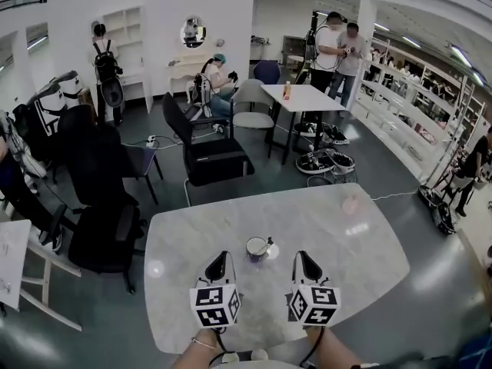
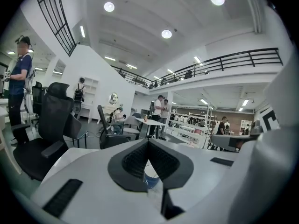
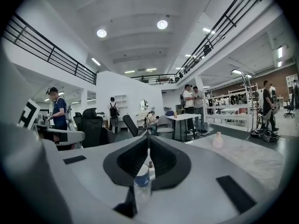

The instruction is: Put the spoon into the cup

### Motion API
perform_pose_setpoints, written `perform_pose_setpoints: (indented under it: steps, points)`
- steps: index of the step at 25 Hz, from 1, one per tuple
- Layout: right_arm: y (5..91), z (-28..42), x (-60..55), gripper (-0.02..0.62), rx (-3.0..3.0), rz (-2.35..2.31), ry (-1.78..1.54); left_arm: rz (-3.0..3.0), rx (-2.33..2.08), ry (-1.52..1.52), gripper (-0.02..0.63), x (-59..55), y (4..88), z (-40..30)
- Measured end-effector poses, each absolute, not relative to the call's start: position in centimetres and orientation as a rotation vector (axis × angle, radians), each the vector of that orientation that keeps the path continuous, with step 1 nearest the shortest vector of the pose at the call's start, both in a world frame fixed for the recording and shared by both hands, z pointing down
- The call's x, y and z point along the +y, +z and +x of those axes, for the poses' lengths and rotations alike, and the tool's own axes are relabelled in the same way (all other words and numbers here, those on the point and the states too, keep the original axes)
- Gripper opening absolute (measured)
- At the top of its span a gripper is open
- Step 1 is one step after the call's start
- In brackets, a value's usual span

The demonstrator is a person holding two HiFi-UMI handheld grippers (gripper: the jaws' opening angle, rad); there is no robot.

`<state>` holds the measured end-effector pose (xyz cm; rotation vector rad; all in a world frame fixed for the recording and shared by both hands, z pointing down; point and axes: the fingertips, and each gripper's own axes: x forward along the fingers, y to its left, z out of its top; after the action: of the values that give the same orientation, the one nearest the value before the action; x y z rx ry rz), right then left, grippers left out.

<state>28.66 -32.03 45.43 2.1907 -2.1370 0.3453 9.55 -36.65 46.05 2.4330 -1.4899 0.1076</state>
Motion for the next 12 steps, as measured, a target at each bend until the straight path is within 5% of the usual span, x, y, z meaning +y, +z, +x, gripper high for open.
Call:
perform_pose_setpoints:
  steps: [12]
  points:
    - [46.03,28.4,-31.7,0.031,-2.086,2.206,0.365,2.484,-1.471,0.113,0.015,-36.63,45.26,9.62]
